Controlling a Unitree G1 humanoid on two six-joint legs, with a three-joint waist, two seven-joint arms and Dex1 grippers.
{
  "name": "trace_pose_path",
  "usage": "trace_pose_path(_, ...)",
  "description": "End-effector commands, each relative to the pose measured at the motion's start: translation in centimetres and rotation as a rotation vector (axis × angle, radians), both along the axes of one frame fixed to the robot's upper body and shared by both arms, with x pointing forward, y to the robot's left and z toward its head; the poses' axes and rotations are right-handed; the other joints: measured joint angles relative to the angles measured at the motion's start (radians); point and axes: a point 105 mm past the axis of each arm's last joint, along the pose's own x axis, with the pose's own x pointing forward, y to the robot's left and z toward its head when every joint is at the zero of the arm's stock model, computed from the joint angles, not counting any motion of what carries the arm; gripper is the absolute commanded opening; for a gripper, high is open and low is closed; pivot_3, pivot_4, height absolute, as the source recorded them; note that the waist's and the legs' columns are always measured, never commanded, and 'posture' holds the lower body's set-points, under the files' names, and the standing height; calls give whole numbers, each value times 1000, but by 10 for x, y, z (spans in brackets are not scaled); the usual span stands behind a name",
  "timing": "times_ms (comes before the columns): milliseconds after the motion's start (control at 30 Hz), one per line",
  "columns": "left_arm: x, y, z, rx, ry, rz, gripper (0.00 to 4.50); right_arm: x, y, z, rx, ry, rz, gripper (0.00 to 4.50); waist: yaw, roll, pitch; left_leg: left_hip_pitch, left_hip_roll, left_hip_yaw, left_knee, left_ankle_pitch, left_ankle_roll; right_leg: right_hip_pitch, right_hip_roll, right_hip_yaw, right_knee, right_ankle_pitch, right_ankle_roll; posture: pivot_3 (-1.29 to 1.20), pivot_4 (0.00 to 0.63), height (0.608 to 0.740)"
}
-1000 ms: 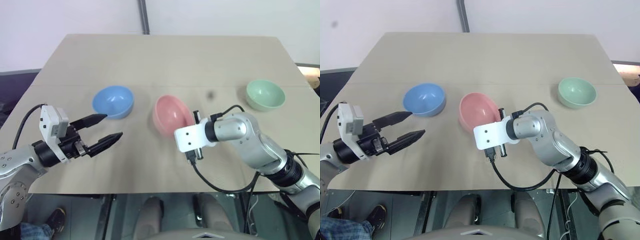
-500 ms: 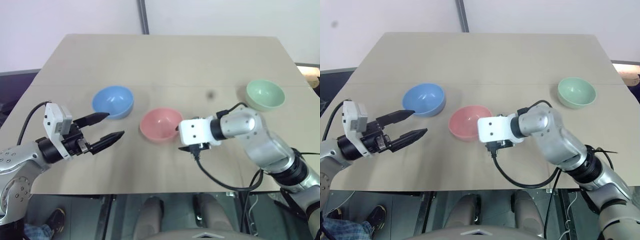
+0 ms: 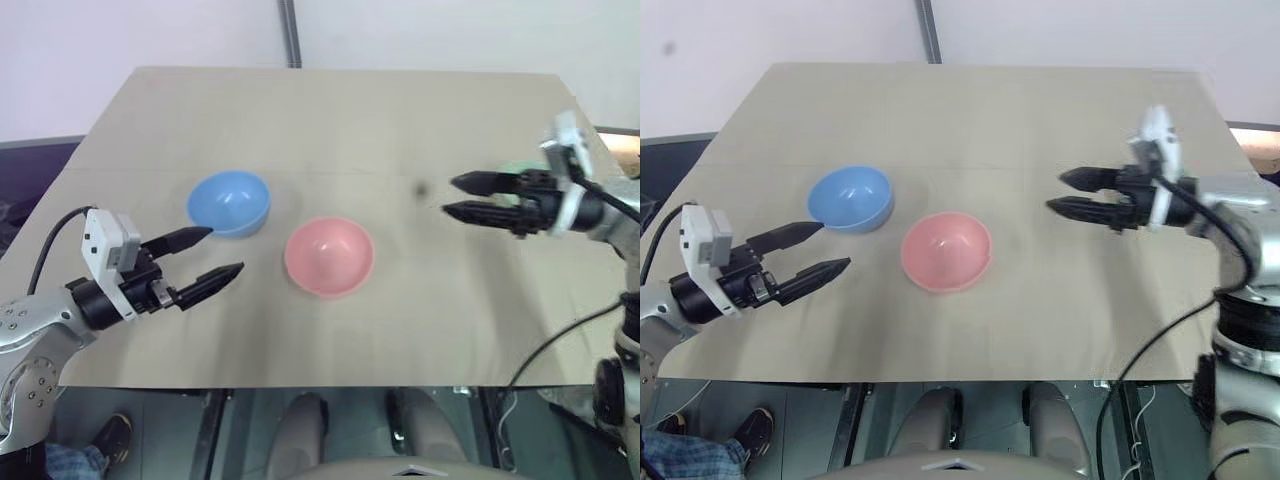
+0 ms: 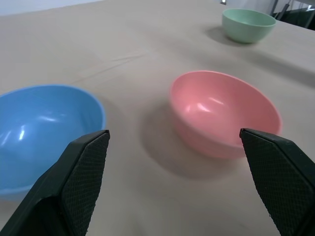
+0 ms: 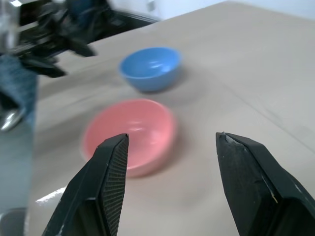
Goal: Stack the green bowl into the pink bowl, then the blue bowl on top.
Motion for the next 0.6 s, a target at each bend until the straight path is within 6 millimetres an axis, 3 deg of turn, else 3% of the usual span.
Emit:
trace_pose_path(33, 0, 7, 13, -1, -58, 32, 4500, -6, -26, 9, 16, -95, -41, 3089, -3, 0, 0, 0, 0, 0, 0, 0, 0, 0, 0, 0, 0, 0, 0, 0, 150, 740)
trace_pose_path(167, -1, 13, 14, 5, -62, 58, 4500, -3, -50, 6, 20, -118, -152, 3089, -12, 1, 0, 3, 1, 2, 0, 0, 0, 0, 1, 2, 2, 0, 0, 0, 150, 740)
trace_pose_path(300, -2, 14, 14, 7, -59, 57, 4500, 2, -61, 2, -4, -152, -217, 3089, -9, 1, 0, 3, 1, 2, 1, 0, 0, 1, 1, 3, 2, 0, 1, 0, 150, 740)
trace_pose_path(400, -2, 12, 16, 2, -59, 39, 4500, 30, -77, -15, -162, -152, -385, 3089, -9, 1, 0, 3, 1, 2, 1, 0, 0, 1, 1, 3, 2, 0, 1, 0, 150, 740)
trace_pose_path(600, -10, 1, 18, -30, -51, -57, 4500, 60, -91, -26, -319, -201, -516, 3089, -10, 1, 1, 3, 1, 3, 1, 0, 0, 1, 1, 4, 2, 0, 0, 0, 150, 740)
